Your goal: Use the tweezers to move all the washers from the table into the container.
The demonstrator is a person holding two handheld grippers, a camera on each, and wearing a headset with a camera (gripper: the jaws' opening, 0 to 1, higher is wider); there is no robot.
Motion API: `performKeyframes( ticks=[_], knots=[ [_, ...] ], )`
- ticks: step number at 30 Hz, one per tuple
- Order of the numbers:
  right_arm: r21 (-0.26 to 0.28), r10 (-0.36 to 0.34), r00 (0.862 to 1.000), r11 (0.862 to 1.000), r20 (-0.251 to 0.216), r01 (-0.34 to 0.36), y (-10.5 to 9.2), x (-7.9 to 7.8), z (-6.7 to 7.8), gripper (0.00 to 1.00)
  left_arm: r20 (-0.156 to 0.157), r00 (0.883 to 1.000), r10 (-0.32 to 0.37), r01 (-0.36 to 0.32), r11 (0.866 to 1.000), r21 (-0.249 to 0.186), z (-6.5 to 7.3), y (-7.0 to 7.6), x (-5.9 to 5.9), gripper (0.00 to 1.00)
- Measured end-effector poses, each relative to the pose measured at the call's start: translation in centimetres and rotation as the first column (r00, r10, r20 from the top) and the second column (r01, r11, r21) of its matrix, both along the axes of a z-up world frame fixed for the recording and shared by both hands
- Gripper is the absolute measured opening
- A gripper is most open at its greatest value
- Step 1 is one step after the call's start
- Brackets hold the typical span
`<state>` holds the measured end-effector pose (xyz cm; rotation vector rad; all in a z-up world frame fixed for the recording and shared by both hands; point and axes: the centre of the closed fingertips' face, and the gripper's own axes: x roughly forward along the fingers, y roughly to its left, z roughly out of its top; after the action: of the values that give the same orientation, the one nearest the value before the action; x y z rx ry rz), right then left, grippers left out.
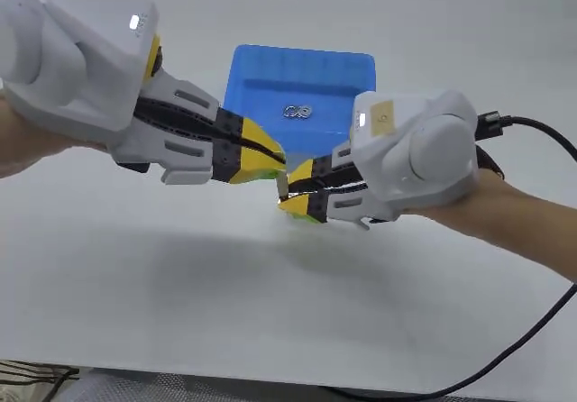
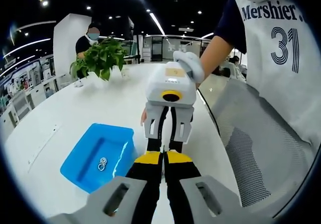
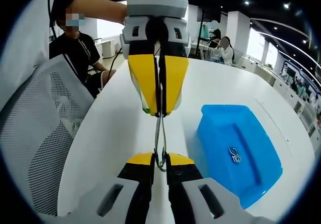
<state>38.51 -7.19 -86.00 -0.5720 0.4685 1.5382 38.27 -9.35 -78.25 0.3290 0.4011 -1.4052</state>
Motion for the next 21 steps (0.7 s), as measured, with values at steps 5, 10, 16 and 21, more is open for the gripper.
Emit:
performKeyframes(
  ticks=[5,10,16,21],
  knots=[
    [-0.011,0.003,1.000,1.000,0.003,-0.003,0.0,-0.1,0.0,0.10,-0.003,1.000,-0.005,0.005,1.000,0.005,0.0,-0.2,-0.2,0.05],
    [-0.012,0.009,1.000,1.000,-0.001,-0.009,-0.1,-0.5,0.4,0.10,-0.004,1.000,-0.006,0.006,1.000,0.004,0.4,-0.1,-0.5,0.05],
    [0.007,0.017,1.000,1.000,0.009,-0.017,0.3,-0.6,1.7,0.10,0.008,1.000,-0.010,0.010,1.000,0.003,1.8,0.2,-0.7,0.05],
    [0.039,0.014,1.000,0.999,0.017,-0.015,0.5,-0.4,3.4,0.10,0.031,0.999,-0.017,0.018,1.000,-0.002,3.5,0.3,-0.7,0.05]
  ],
)
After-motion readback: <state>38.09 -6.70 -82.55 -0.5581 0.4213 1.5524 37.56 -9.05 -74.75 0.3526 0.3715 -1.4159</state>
